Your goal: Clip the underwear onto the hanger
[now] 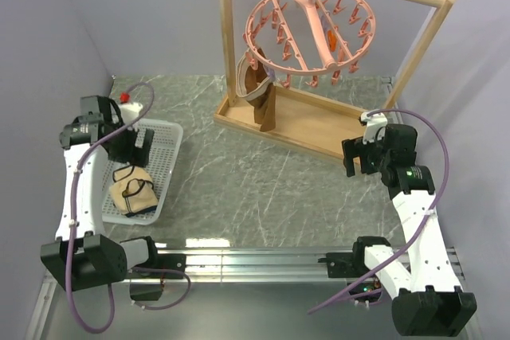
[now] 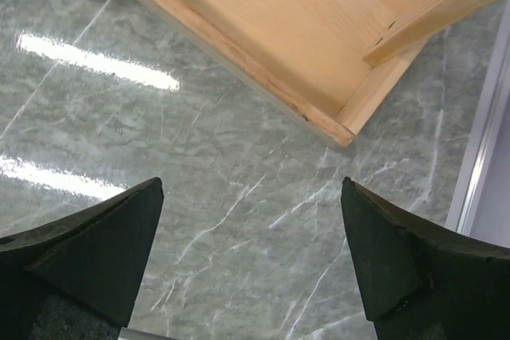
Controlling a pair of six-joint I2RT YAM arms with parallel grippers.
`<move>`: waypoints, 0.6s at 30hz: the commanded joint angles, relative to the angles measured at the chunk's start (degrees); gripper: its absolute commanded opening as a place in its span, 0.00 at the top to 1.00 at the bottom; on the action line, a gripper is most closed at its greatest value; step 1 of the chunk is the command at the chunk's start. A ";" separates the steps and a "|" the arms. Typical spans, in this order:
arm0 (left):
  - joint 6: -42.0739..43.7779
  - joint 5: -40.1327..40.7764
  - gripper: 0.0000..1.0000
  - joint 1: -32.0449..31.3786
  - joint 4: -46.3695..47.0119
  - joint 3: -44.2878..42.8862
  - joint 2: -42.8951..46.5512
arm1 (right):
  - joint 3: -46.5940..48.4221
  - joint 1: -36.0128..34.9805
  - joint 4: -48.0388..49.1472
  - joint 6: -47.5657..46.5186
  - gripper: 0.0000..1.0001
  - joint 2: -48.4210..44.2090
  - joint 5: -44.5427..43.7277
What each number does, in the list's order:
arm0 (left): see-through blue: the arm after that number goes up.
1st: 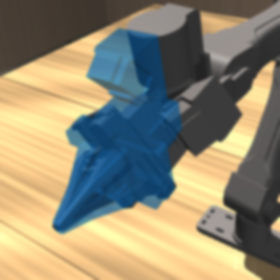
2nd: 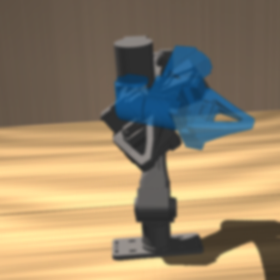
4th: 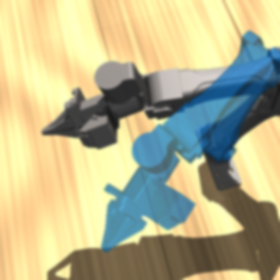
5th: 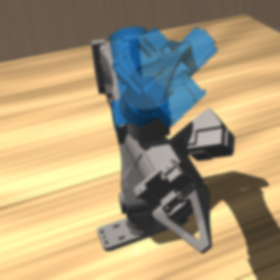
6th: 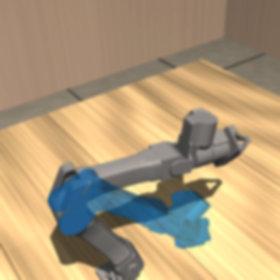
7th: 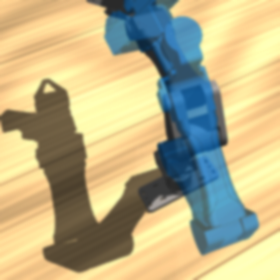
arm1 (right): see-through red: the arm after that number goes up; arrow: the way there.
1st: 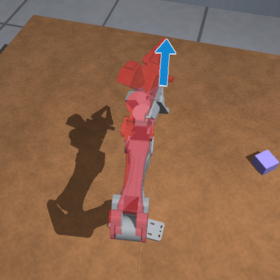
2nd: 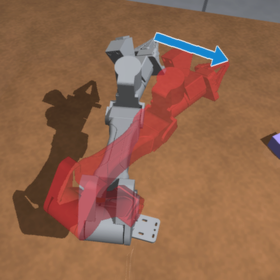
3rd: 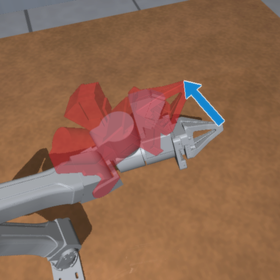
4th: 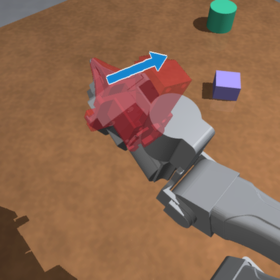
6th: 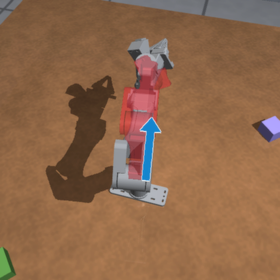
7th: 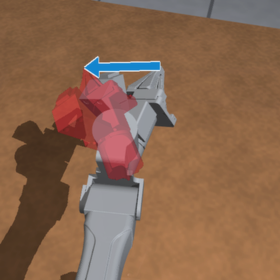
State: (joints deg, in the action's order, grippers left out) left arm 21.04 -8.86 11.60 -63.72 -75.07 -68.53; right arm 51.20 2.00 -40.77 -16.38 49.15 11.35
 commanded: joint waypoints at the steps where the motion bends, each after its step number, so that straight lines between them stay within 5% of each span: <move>1: 3.31 1.57 0.01 0.27 -1.85 6.94 -0.81 | 0.39 -0.51 -0.54 -2.07 0.01 0.51 1.56; 12: -0.12 5.87 0.07 0.18 11.16 21.45 -6.52 | -1.10 -0.77 -0.88 -1.64 0.02 2.01 4.46; 18: -0.82 7.11 0.32 0.18 15.21 20.59 -11.80 | -1.10 -0.77 -0.80 -1.72 0.02 1.31 3.67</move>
State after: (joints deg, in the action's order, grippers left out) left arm 20.88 -2.94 11.66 -52.38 -53.15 -79.57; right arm 50.09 1.63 -42.00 -17.89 51.00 14.87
